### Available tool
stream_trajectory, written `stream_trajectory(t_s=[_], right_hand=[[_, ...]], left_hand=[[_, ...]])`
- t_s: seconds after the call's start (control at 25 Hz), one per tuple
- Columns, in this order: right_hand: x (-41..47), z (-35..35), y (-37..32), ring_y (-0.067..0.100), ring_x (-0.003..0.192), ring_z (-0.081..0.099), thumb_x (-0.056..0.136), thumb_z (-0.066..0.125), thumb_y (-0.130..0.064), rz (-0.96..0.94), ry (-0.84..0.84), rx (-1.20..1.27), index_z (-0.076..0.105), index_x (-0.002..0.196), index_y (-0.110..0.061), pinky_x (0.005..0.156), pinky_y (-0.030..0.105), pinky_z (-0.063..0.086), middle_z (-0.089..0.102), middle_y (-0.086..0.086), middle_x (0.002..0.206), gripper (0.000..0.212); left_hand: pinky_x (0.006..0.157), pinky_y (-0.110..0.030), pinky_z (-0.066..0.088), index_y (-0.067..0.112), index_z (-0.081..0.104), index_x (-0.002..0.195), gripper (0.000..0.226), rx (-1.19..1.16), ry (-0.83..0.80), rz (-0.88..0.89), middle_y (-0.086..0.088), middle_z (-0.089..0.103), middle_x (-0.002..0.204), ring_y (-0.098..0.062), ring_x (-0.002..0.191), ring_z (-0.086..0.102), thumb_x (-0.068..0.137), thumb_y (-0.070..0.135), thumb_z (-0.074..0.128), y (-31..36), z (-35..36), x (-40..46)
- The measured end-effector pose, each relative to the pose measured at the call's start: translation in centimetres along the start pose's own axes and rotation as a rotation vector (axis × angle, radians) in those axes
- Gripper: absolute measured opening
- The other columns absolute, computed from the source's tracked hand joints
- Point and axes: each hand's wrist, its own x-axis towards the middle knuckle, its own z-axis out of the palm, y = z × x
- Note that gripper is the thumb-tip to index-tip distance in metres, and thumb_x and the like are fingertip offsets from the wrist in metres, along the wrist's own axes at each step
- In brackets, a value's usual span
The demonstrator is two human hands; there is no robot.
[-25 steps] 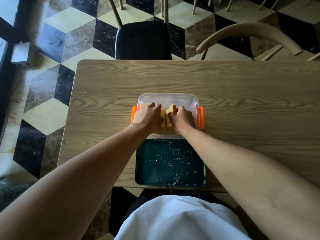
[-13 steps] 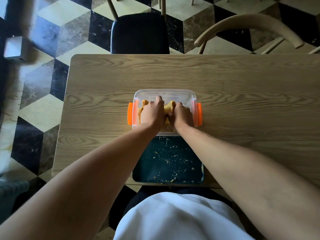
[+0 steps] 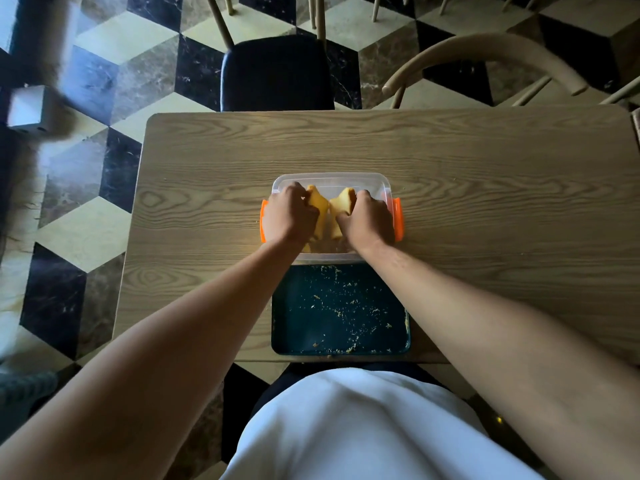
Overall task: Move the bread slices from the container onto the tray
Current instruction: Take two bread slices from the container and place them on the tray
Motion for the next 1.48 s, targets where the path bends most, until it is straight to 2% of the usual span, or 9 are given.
stream_trajectory(t_s=[0.12, 0.24, 0.4, 0.56, 0.76, 0.96, 1.04, 1.2, 1.48], right_hand=[[-1.3, -2.0, -0.1, 0.030, 0.079, 0.064, 0.085, 0.066, -0.032, -0.025, 0.063, 0.086, 0.060, 0.093, -0.012, 0.063, 0.029, 0.038, 0.072, 0.009, 0.089, 0.023], [-3.5, -4.4, 0.4, 0.030, 0.076, 0.063, 0.080, 0.067, -0.029, -0.063, 0.090, 0.232, 0.059, 0.083, -0.011, 0.061, 0.032, 0.039, 0.069, 0.005, 0.081, 0.019], [-7.0, -6.9, 2.0, 0.025, 0.079, 0.068, 0.081, 0.069, -0.030, -0.097, 0.097, 0.374, 0.068, 0.090, -0.011, 0.067, 0.034, 0.050, 0.074, 0.005, 0.084, 0.021], [-10.9, -7.5, 4.5, 0.021, 0.084, 0.070, 0.083, 0.069, -0.032, -0.117, 0.064, 0.468, 0.069, 0.094, -0.018, 0.071, 0.038, 0.056, 0.075, -0.002, 0.090, 0.018], [-15.2, -6.2, 7.8, 0.003, 0.082, 0.068, 0.085, 0.068, -0.035, -0.090, -0.052, 0.527, 0.069, 0.100, -0.026, 0.067, 0.019, 0.053, 0.075, -0.012, 0.092, 0.018], [-16.3, -2.9, 9.9, 0.009, 0.077, 0.066, 0.093, 0.067, -0.015, 0.004, -0.170, 0.575, 0.067, 0.102, -0.014, 0.062, 0.012, 0.050, 0.073, -0.003, 0.093, 0.009], [-15.8, -1.7, 10.3, 0.010, 0.074, 0.061, 0.094, 0.064, -0.009, 0.056, -0.188, 0.578, 0.064, 0.105, -0.004, 0.055, 0.009, 0.048, 0.068, 0.003, 0.091, 0.013], [-14.0, 0.1, 11.2, 0.017, 0.077, 0.061, 0.094, 0.062, -0.009, 0.209, -0.190, 0.630, 0.061, 0.111, 0.000, 0.050, 0.017, 0.051, 0.065, 0.009, 0.096, 0.020], [-11.2, 1.1, 12.5, 0.013, 0.080, 0.065, 0.093, 0.065, -0.018, 0.395, -0.187, 0.717, 0.052, 0.115, -0.026, 0.059, 0.027, 0.058, 0.065, -0.002, 0.099, 0.027]], left_hand=[[0.070, -0.028, 0.054, 0.022, 0.075, 0.089, 0.018, -0.224, 0.062, -0.015, -0.002, 0.076, 0.084, -0.028, 0.082, 0.072, 0.073, 0.016, 0.070, -0.6, -2.2, -1.2], [0.066, -0.039, 0.061, 0.016, 0.074, 0.092, 0.022, -0.490, 0.068, -0.061, -0.002, 0.077, 0.085, -0.028, 0.072, 0.074, 0.071, 0.012, 0.073, -1.8, -4.8, -3.3], [0.048, -0.035, 0.056, 0.017, 0.074, 0.088, 0.018, -0.753, 0.016, -0.080, 0.003, 0.076, 0.070, -0.020, 0.055, 0.065, 0.074, 0.005, 0.074, -3.6, -7.4, -7.1], [0.049, -0.028, 0.054, 0.015, 0.076, 0.093, 0.017, -0.854, -0.062, -0.135, 0.001, 0.078, 0.078, -0.016, 0.063, 0.068, 0.078, 0.007, 0.077, -6.8, -8.1, -10.9], [0.049, -0.029, 0.056, 0.018, 0.076, 0.095, 0.019, -0.844, -0.133, -0.240, 0.001, 0.080, 0.084, -0.015, 0.064, 0.071, 0.079, 0.009, 0.080, -11.3, -5.7, -14.6], [0.058, -0.037, 0.060, 0.017, 0.075, 0.095, 0.018, -0.793, -0.199, -0.365, -0.001, 0.080, 0.085, -0.019, 0.070, 0.072, 0.079, 0.011, 0.080, -13.4, -2.0, -14.9], [0.053, -0.031, 0.059, 0.016, 0.075, 0.097, 0.019, -0.763, -0.218, -0.372, 0.000, 0.079, 0.084, -0.014, 0.065, 0.072, 0.079, 0.012, 0.081, -13.3, -0.8, -14.2], [0.048, -0.023, 0.054, 0.009, 0.074, 0.102, 0.023, -0.690, -0.216, -0.388, -0.003, 0.077, 0.084, -0.006, 0.054, 0.068, 0.080, 0.012, 0.080, -12.7, 0.9, -12.4], [0.059, -0.037, 0.063, 0.010, 0.074, 0.101, 0.021, -0.519, -0.185, -0.373, -0.005, 0.076, 0.091, -0.022, 0.067, 0.070, 0.080, 0.013, 0.078, -11.8, 2.2, -10.7]])
